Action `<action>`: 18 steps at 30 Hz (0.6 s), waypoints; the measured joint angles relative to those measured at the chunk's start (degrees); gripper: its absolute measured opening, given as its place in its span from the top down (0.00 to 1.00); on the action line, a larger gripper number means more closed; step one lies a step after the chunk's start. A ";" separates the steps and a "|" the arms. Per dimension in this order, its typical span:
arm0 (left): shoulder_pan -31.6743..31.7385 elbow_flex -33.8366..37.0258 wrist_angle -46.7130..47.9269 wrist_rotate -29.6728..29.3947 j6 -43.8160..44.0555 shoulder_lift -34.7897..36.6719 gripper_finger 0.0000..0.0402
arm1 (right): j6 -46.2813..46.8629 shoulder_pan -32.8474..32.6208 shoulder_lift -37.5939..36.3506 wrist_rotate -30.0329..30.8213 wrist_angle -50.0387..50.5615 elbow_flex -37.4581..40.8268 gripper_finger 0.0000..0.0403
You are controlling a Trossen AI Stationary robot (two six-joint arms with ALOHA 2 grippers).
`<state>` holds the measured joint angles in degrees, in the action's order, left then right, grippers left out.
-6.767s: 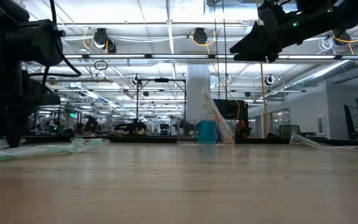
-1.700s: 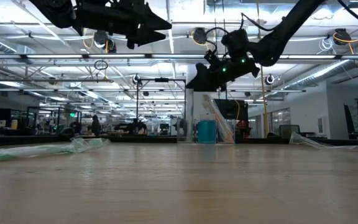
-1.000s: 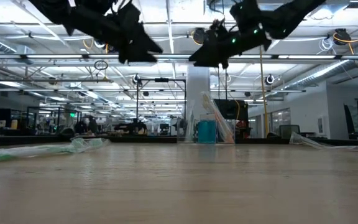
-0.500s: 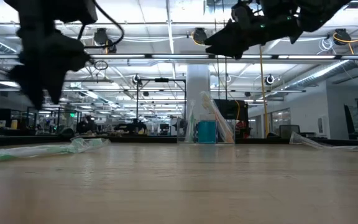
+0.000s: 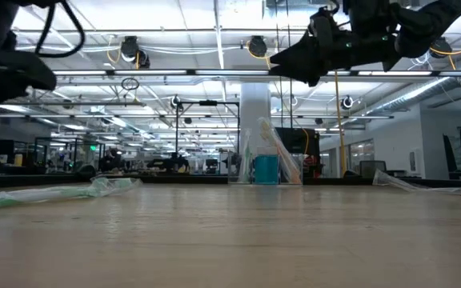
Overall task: Pick & Place toothbrushing station
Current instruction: Put the green toothbrush into the transparent organizer
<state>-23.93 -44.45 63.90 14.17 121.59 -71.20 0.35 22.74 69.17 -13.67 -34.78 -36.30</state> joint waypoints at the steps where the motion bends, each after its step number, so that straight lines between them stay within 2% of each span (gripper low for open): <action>1: -1.04 -0.02 0.06 1.14 3.80 -0.50 0.29 | -0.23 0.00 0.01 -0.02 -0.29 0.34 0.44; 7: -6.52 0.00 0.32 2.24 17.48 -3.37 0.29 | -0.63 -0.15 -1.03 -0.79 -4.66 2.84 0.45; 9: -6.92 -0.01 -0.71 2.11 18.19 -3.99 0.29 | -0.91 -0.14 -1.45 -2.95 -5.81 3.81 0.45; 13: -6.81 0.00 -3.90 -2.33 16.88 -5.70 0.29 | -1.01 -0.15 -2.76 -7.44 -7.26 4.63 0.46; 18: -6.40 0.00 -4.78 -1.15 17.56 -8.62 0.29 | -1.24 -0.52 -4.66 -7.58 -7.00 5.79 0.46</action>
<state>-30.33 -44.45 59.12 13.02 139.15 -79.82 -0.89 22.22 64.51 -21.26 -41.79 -30.51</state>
